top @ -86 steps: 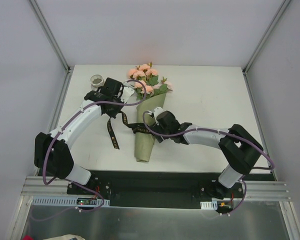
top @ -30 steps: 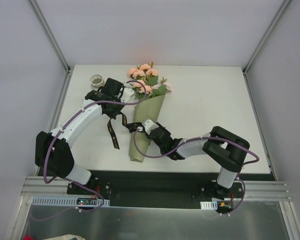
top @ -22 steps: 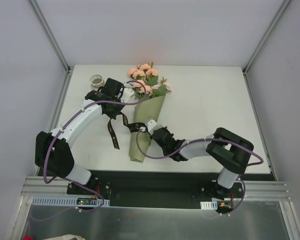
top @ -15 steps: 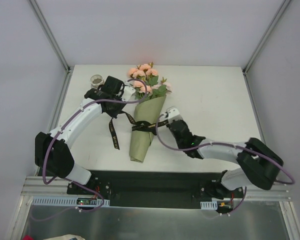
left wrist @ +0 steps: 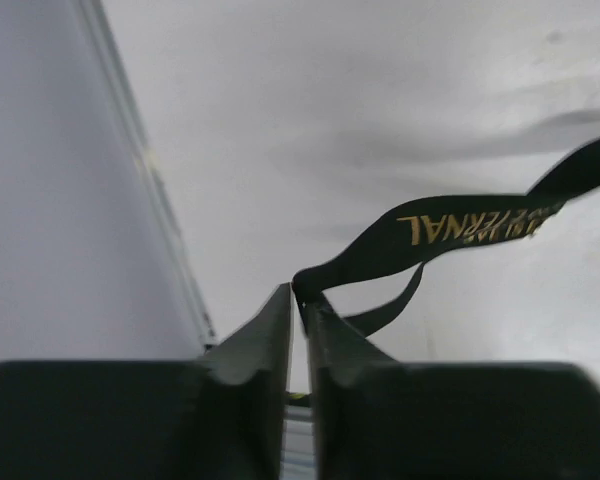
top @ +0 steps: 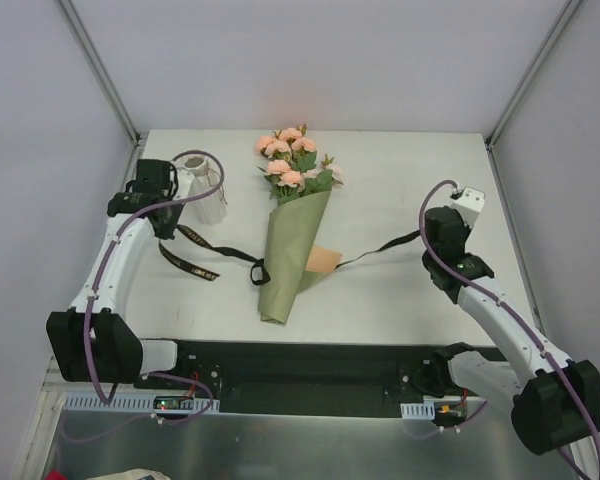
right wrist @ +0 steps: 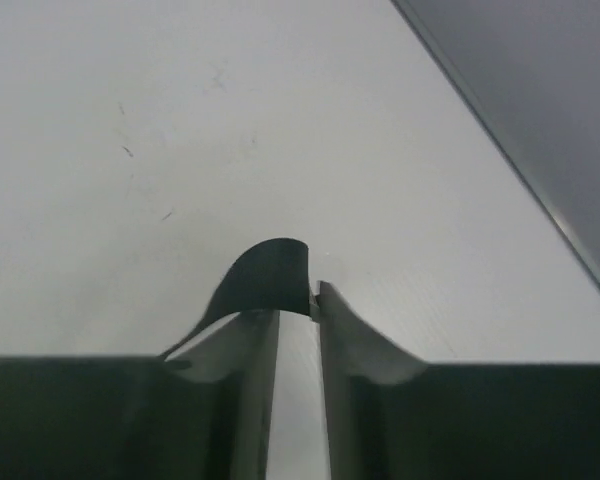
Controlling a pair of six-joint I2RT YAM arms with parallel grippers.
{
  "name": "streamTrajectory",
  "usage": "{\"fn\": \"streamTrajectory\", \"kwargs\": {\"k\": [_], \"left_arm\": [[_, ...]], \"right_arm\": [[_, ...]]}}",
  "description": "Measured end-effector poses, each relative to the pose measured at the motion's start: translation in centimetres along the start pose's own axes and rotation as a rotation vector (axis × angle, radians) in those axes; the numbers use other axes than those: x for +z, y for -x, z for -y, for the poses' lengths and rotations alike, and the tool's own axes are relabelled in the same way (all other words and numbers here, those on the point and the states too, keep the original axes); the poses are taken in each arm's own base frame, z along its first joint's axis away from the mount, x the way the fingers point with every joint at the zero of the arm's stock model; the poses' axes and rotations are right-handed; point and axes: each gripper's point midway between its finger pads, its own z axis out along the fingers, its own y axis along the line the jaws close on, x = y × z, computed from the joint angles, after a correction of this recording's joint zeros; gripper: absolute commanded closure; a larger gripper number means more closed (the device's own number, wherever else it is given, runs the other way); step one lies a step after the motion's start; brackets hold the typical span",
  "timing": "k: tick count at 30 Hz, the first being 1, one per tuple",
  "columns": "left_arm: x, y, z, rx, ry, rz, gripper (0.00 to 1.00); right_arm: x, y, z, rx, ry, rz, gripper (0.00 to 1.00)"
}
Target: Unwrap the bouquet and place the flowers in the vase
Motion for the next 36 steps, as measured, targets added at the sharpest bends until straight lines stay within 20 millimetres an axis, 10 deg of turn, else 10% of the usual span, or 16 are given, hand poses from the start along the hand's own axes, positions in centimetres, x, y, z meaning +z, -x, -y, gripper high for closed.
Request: {"fn": "streamTrajectory", "kwargs": {"k": [1, 4, 11, 17, 25, 36], "left_arm": [[0.1, -1.1, -1.3, -0.018, 0.033, -0.02, 0.37], [-0.2, -3.8, -4.0, -0.04, 0.115, -0.07, 0.01], [-1.5, -4.8, -7.0, -0.06, 0.216, -0.065, 0.01], [-1.9, -3.7, -6.1, -0.07, 0.151, -0.017, 0.01], [-2.1, -2.2, -3.4, -0.097, 0.015, 0.047, 0.01], [-1.3, -2.2, -0.9, -0.1, -0.092, 0.039, 0.01]], "right_arm": [[0.1, 0.0, 0.6, 0.014, -0.023, -0.017, 0.54], [-0.1, 0.0, 1.3, 0.013, -0.059, -0.056, 0.34], [-2.6, -0.9, -0.5, -0.103, 0.011, -0.07, 0.0], [-11.0, -2.7, -11.5, -0.407, 0.421, 0.033, 0.04], [-21.0, -10.5, -23.2, -0.845, 0.801, 0.11, 0.04], [-25.7, -16.9, -29.8, -1.057, 0.978, 0.118, 0.04]]}}
